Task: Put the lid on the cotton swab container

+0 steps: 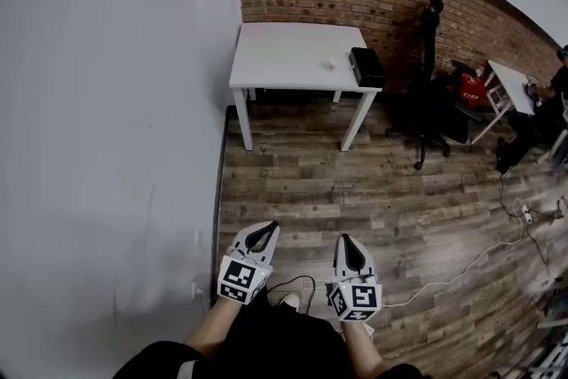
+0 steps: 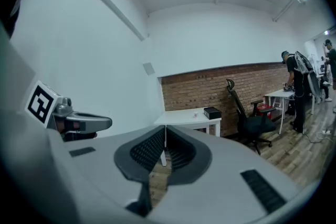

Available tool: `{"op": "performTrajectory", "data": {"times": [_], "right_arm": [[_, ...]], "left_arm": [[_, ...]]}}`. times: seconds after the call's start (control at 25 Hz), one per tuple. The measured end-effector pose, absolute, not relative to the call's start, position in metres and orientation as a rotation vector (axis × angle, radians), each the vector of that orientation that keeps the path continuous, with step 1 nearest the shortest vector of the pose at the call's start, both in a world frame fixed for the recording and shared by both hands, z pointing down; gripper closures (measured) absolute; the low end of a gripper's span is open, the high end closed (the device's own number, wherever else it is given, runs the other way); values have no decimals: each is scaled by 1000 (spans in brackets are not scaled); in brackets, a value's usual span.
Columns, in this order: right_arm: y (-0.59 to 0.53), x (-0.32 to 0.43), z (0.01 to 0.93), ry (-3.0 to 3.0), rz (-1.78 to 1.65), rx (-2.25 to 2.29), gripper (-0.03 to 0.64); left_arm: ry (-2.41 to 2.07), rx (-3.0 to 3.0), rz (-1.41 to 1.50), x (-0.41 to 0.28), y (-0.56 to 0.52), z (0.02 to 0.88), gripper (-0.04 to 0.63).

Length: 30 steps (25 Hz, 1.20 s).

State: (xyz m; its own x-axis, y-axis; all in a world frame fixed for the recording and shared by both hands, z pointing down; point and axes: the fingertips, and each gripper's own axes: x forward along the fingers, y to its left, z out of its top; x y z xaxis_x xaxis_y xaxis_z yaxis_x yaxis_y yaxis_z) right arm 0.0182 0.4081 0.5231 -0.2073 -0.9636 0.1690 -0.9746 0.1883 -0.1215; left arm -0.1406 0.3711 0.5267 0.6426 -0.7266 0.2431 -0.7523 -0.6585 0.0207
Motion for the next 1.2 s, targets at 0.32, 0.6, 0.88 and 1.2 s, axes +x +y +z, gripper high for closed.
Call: {"op": "performTrajectory", "data": {"times": [0.32,0.6,0.88,1.2], "right_arm": [[413,36,525,-2374,299,1932,595],[410,34,525,-2395,285,1888,595],[409,33,523,-2421,270,1857,595],[384,35,526,-2418,295,1853,595]], "left_arm": [[-1239,2751,316,-141,374,525,577],[-1267,2761,319,-145,370,523,577],[-1301,2736,319,-148,368,524,577],[-1294,2749,314,-142,337,519,577]]}}
